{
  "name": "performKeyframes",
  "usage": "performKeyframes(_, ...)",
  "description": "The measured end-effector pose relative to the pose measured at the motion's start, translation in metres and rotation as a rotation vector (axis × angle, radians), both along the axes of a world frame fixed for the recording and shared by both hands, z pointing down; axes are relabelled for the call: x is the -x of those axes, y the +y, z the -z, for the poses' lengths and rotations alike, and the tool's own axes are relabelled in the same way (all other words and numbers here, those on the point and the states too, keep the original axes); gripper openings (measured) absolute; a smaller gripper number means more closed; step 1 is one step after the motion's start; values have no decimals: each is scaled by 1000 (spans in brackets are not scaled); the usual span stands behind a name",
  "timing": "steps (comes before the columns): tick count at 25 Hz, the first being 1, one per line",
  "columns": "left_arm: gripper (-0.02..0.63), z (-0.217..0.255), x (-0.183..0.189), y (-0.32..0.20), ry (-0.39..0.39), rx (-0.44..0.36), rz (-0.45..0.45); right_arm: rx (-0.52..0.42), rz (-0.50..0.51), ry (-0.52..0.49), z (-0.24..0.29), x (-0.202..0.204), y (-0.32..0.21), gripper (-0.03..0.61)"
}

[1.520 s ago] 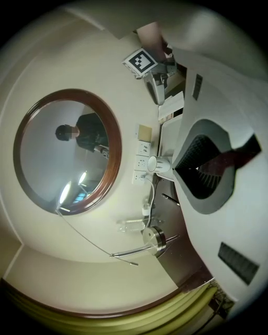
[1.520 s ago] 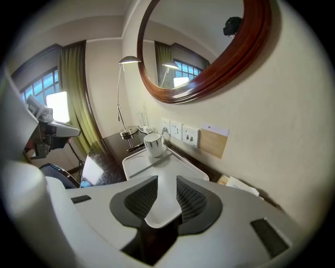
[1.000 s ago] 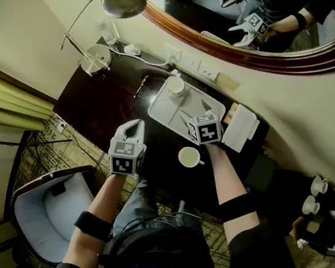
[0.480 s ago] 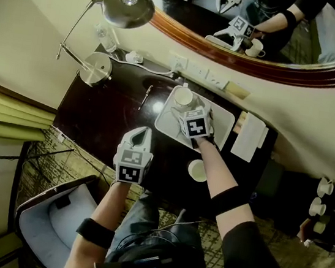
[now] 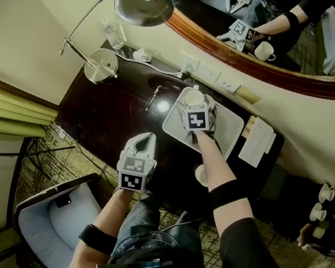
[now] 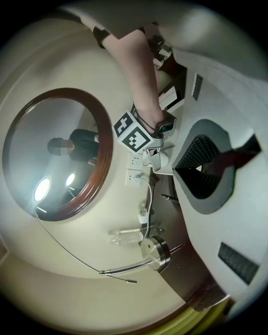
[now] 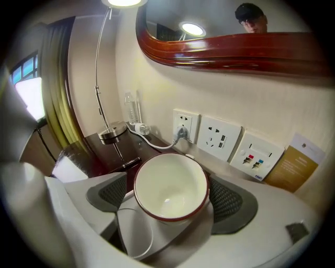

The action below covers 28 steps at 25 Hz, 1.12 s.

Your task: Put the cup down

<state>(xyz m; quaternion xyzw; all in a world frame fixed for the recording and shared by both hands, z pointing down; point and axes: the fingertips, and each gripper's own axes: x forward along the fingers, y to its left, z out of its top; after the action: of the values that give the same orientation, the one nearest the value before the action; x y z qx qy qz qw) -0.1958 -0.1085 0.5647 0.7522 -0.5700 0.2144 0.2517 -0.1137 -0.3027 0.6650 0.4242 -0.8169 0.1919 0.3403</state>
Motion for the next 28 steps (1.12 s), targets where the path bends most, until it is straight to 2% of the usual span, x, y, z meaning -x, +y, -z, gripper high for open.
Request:
performKeyframes(4,-12,-6,5,5,6,11,5,-29,16,34,-4,3,-11,513)
performKeyframes(6,-12,-8,9,8,7,17,12,-37,31,47,-5,5,-13,427)
performKeyframes(7,-12,-9,11,8,7,19,17,-37,34,51,-5,5,-13,414)
performKeyframes(15,-12,-13,14,13,19,28,38,-20,98,58,-5,4,-7,411)
performKeyframes(19,-12,-12,11,19,32,32,48,-40,143,44,0,1,1,411)
performKeyframes(23,-12,-12,12,28,45,35,71,-72,266,19,25,10,20,411)
performKeyframes(28,-12,-14,15,48,36,35,95,-115,517,-27,60,38,73,411)
